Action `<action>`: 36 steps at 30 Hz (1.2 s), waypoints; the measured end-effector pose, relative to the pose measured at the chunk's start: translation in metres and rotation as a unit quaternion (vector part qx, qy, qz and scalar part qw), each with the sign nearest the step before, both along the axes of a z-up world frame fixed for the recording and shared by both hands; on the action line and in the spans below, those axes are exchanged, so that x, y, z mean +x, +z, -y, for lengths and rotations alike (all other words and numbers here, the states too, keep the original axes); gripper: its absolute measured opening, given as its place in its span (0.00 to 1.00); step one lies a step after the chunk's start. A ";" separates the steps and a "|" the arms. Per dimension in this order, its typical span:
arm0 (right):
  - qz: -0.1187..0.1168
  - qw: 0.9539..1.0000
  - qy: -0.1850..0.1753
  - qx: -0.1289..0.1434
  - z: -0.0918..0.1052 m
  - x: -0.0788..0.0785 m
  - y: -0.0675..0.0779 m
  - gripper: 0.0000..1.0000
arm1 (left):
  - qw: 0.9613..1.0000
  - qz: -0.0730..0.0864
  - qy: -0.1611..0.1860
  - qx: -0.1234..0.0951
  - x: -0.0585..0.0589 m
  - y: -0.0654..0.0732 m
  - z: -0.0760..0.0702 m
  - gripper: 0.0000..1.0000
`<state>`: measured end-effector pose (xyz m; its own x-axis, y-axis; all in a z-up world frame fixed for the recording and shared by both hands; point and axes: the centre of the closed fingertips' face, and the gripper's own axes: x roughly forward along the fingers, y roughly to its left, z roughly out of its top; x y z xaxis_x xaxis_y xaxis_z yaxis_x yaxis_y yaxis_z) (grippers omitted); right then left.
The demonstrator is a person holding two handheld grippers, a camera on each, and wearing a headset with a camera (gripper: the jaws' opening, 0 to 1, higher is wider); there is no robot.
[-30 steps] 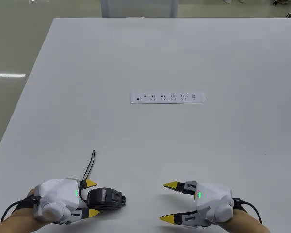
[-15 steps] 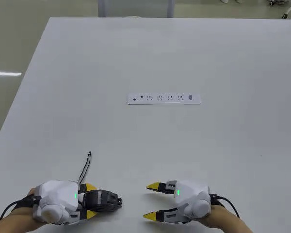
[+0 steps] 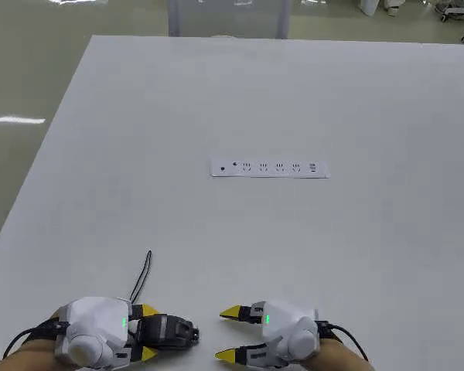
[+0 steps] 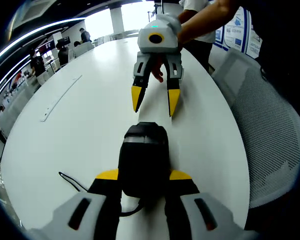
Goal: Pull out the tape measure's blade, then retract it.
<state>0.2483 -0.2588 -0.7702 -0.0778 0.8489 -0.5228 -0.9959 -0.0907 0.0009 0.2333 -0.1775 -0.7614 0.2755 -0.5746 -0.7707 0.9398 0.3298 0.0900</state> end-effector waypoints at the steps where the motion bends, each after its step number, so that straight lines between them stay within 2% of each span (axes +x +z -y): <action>1: -0.001 1.000 0.001 0.001 -0.002 0.000 0.000 0.36 | 1.000 -0.001 0.000 -0.001 0.000 0.000 0.000 0.29; 11: -0.001 1.000 0.020 0.007 -0.019 -0.002 0.000 0.31 | 1.000 -0.005 0.003 -0.006 -0.001 0.000 0.000 0.29; 17: -0.012 0.999 0.034 0.010 -0.028 -0.007 -0.004 0.26 | 1.000 -0.008 0.007 -0.011 0.000 0.000 0.001 0.28; 27: -0.020 0.999 0.043 0.008 -0.035 -0.006 -0.010 0.18 | 1.000 -0.010 0.010 -0.024 0.000 0.000 0.000 0.28; 36: -0.028 0.998 0.052 0.005 -0.040 -0.007 -0.014 0.15 | 0.999 -0.014 0.018 -0.042 0.000 0.001 -0.002 0.28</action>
